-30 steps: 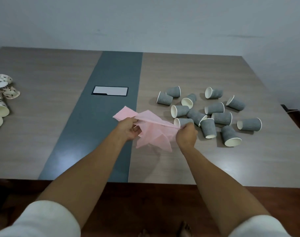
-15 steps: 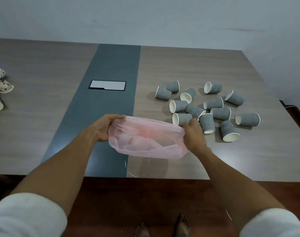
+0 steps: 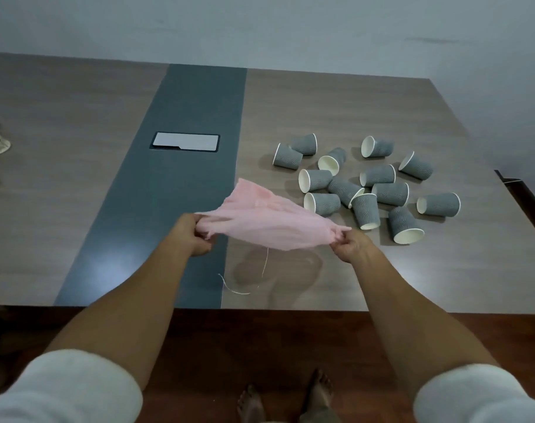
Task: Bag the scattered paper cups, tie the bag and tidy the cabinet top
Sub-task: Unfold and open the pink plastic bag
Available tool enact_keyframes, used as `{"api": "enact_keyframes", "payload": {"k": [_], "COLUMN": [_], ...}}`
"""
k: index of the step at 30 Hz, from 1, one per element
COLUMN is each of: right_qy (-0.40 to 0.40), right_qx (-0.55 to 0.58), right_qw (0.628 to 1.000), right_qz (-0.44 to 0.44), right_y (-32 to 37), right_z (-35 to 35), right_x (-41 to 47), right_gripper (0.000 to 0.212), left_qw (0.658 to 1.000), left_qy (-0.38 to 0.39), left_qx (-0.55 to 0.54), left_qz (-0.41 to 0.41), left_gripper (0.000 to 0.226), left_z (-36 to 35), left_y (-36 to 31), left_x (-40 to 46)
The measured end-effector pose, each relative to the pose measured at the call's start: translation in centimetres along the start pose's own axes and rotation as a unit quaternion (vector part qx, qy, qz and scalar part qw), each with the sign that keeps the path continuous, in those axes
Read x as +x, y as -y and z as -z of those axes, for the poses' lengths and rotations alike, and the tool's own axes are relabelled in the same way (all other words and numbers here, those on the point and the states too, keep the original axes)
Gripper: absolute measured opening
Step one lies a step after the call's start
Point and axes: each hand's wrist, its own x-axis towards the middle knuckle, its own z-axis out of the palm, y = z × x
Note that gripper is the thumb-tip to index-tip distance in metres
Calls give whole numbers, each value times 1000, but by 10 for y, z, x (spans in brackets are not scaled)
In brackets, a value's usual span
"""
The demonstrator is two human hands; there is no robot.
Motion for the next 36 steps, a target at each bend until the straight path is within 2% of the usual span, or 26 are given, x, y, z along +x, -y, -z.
{"api": "enact_keyframes", "payload": {"k": [3, 6, 8, 9, 11, 12, 13, 15, 17, 19, 20, 21, 22, 23, 24, 25, 26, 27, 28, 29, 30, 31, 33, 35, 36], "right_qy": [-8, -4, 48, 87, 155, 164, 175, 202, 243, 287, 302, 307, 306, 310, 311, 314, 314, 303, 277, 248, 213, 188, 79, -53, -76], "right_qx": [-16, -45, -74, -53, 20, 59, 98, 165, 206, 195, 179, 169, 162, 158, 157, 161, 156, 144, 127, 107, 73, 25, -125, -240, -255], "right_qw": [999, 994, 992, 990, 985, 983, 979, 965, 947, 936, 935, 935, 937, 937, 937, 935, 936, 942, 952, 962, 974, 981, 983, 944, 925], "right_qz": [-41, -96, -95, -93, -68, -51, -30, 17, 35, 54, 60, 58, 49, 37, 28, 19, 15, 19, 24, 26, 33, 46, 112, 222, 271], "right_y": [6, 12, 14, 14, 14, 14, 14, 16, 15, 10, 8, 4, 0, -3, -5, -7, -8, -9, -8, -6, -3, 0, 4, -1, -7], "right_z": [18, 37, 38, 36, 40, 41, 40, 38, 32, 25, 19, 14, 11, 6, 2, 0, -1, -2, -2, 0, 3, 5, 11, 10, 5], "right_x": [-11, -27, -43, -51, -47, -44, -43, -37, -36, -37, -40, -40, -42, -43, -45, -45, -48, -48, -48, -46, -43, -38, -28, -23, -26], "right_gripper": [29, 30, 22, 8, 38, 46, 45, 39, 45, 55, 62, 71, 80, 84, 80, 69, 56, 42, 29, 19, 20, 23, 39, 71, 85], "left_qw": [997, 997, 994, 991, 983, 981, 982, 987, 994, 988, 970, 937, 889, 837, 791, 753, 701, 642, 594, 579, 605, 648, 720, 754, 760], "left_qy": [72, 78, 97, 112, 129, 131, 128, 123, 105, 21, -51, -144, -202, -194, -118, -8, 83, 125, 136, 119, 107, 98, 70, 29, 13], "left_qx": [17, 22, -13, -42, -101, -111, -108, -66, 12, 146, 219, 270, 307, 349, 400, 466, 553, 636, 684, 696, 668, 626, 556, 510, 494], "left_qz": [9, -18, -47, -63, -80, -85, -87, -74, -41, -50, -89, -170, -274, -373, -448, -464, -442, -410, -401, -407, -421, -422, -410, -412, -423], "left_gripper": [26, 16, 18, 22, 29, 29, 27, 24, 24, 37, 52, 72, 84, 84, 78, 75, 77, 74, 61, 39, 17, 7, 14, 26, 31], "left_z": [6, 11, 13, 14, 15, 16, 18, 21, 15, 3, -5, -15, -24, -35, -48, -61, -77, -86, -93, -95, -96, -95, -95, -97, -99], "left_y": [-2, -5, -5, -4, -1, 0, 1, 2, 3, 6, 12, 18, 22, 25, 31, 36, 44, 52, 58, 64, 68, 71, 69, 62, 58], "left_x": [-12, -11, -8, -6, -1, 1, 0, -2, -6, -5, -2, 2, 5, 7, 6, 5, 3, 5, 10, 14, 21, 25, 31, 33, 34]}}
